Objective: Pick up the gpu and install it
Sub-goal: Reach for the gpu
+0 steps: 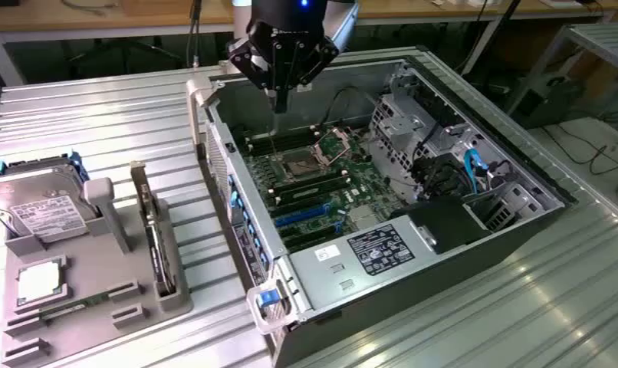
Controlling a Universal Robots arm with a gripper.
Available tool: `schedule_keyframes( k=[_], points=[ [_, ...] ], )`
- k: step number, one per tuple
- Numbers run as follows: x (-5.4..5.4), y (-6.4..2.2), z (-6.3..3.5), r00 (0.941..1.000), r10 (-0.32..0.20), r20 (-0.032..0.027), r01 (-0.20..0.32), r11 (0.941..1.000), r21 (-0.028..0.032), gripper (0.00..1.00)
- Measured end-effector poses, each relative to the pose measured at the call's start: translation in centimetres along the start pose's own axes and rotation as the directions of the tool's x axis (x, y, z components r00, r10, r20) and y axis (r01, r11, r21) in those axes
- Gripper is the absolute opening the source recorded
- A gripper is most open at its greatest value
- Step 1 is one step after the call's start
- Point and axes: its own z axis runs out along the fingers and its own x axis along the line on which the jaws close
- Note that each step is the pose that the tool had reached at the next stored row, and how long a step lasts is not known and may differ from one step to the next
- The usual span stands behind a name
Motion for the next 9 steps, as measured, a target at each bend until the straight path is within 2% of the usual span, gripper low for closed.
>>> schedule_keyframes(
  k=[3, 9],
  points=[
    [0.76, -0.07, -0.02, 1.0000, -0.001, 0.0000, 0.001, 1.0000, -0.0001, 0.11],
    [1.30, -0.12, -0.04, 1.0000, -0.001, -0.0001, 0.001, 1.0000, 0.0000, 0.11]
  ],
)
